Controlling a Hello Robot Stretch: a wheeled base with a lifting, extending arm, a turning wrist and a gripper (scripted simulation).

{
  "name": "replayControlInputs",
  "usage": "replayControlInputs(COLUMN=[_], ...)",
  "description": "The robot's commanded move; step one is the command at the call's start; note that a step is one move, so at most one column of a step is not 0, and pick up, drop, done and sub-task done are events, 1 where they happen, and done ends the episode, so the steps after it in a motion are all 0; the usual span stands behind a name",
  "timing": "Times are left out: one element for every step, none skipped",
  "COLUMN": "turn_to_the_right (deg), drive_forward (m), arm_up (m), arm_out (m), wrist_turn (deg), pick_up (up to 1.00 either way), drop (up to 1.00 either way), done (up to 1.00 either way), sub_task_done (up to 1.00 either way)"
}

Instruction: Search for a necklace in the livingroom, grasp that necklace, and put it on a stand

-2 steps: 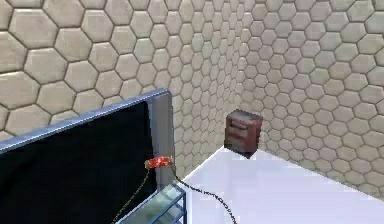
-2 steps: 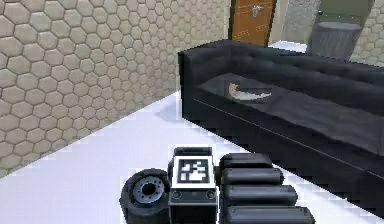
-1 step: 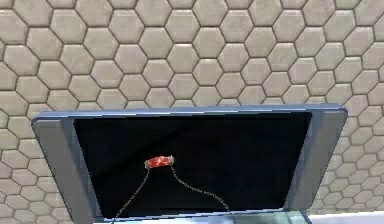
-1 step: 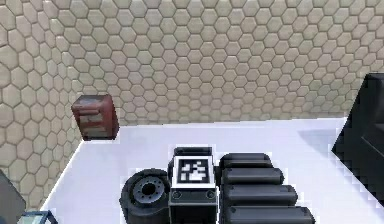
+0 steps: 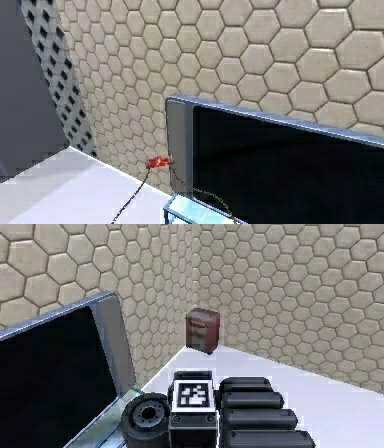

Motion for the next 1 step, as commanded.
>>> replayControlInputs(turn_to_the_right=[45.0], drive_forward=[0.00], arm_up=[0.00], arm_out=[0.00], wrist_turn=[0.0], pick_up=[0.00], drop=[0.00], done=[0.00], sub_task_done=[0.00])
